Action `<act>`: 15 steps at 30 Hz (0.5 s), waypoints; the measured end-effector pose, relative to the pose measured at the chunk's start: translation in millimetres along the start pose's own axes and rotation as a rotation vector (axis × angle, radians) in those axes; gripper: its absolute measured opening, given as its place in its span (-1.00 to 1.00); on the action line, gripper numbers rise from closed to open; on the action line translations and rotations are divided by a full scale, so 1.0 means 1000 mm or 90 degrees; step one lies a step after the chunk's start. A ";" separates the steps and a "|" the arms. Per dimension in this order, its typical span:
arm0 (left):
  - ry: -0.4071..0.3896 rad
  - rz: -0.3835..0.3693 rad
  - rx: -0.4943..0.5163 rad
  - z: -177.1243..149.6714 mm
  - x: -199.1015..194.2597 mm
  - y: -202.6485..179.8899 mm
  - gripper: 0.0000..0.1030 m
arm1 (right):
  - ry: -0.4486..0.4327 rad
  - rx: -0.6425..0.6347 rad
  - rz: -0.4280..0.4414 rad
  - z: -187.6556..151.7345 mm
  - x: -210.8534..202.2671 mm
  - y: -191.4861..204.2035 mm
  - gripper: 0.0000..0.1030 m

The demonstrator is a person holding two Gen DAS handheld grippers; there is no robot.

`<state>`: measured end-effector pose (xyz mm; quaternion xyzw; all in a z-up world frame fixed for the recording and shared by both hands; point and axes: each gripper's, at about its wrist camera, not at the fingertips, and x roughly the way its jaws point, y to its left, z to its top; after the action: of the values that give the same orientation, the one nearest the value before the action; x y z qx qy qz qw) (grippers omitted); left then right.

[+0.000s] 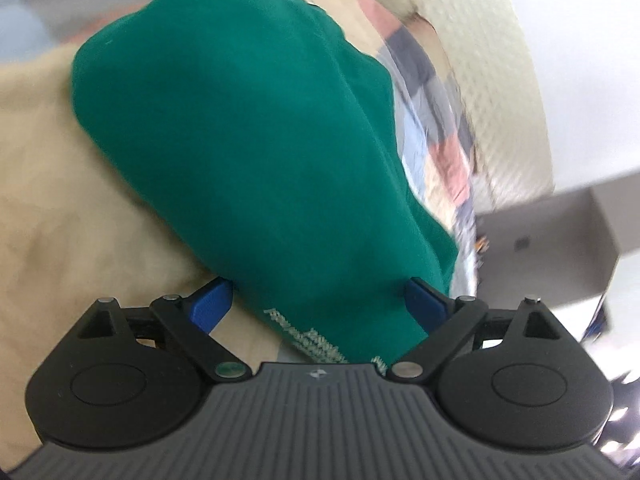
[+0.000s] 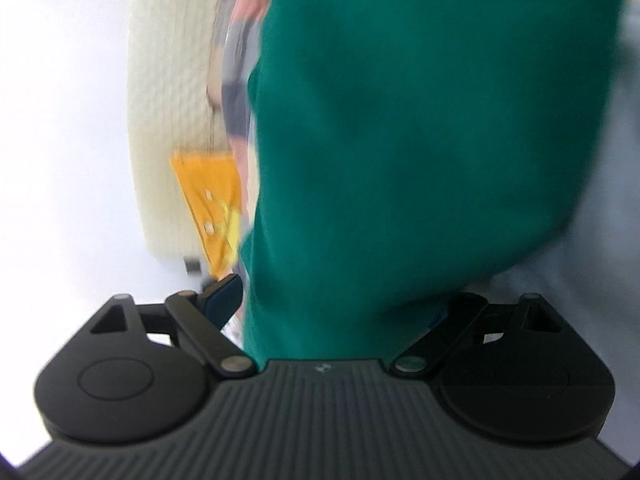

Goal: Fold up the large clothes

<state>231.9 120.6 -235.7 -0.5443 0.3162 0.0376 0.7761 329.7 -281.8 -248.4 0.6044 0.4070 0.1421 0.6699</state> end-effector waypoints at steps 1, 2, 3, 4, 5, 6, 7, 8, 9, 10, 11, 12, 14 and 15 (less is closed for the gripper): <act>-0.002 -0.008 -0.021 0.002 0.001 0.004 0.85 | -0.015 0.013 0.002 0.001 -0.005 -0.003 0.80; -0.003 -0.013 -0.036 0.004 0.001 0.006 0.85 | -0.029 0.019 0.001 0.002 -0.009 -0.005 0.80; -0.004 -0.016 -0.050 0.006 0.003 0.009 0.85 | -0.041 0.021 -0.001 0.002 -0.012 -0.006 0.80; -0.004 -0.019 -0.061 0.007 0.004 0.011 0.85 | -0.046 0.023 -0.001 0.002 -0.014 -0.007 0.80; -0.003 -0.020 -0.067 0.009 0.006 0.012 0.86 | -0.046 0.023 -0.001 0.001 -0.015 -0.007 0.80; -0.002 -0.021 -0.071 0.010 0.007 0.012 0.86 | -0.046 0.017 -0.005 -0.001 -0.014 -0.006 0.80; -0.003 -0.021 -0.071 0.009 0.008 0.012 0.86 | -0.044 0.008 -0.009 -0.004 -0.013 -0.005 0.79; -0.003 -0.020 -0.070 0.009 0.007 0.012 0.86 | -0.039 -0.003 -0.015 -0.007 -0.012 -0.004 0.78; -0.003 -0.019 -0.071 0.009 0.006 0.011 0.86 | -0.029 -0.010 -0.018 -0.009 -0.009 -0.003 0.78; -0.002 -0.019 -0.075 0.009 0.005 0.011 0.86 | -0.013 -0.012 -0.019 -0.013 -0.005 -0.004 0.78; -0.001 -0.019 -0.079 0.008 0.002 0.014 0.86 | 0.004 -0.010 -0.019 -0.016 -0.001 -0.005 0.78; -0.001 -0.018 -0.083 0.007 0.002 0.015 0.86 | 0.019 -0.009 -0.018 -0.019 0.003 -0.006 0.77; -0.004 -0.014 -0.090 0.008 0.002 0.017 0.86 | 0.024 -0.015 -0.021 -0.021 0.005 -0.005 0.77; -0.007 -0.013 -0.095 0.009 0.001 0.018 0.86 | 0.019 -0.012 -0.019 -0.020 0.004 -0.004 0.76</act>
<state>229.5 135.8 -248.8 -0.6038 0.3025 0.0561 0.7354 316.7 -266.4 -252.7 0.5898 0.4244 0.1448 0.6716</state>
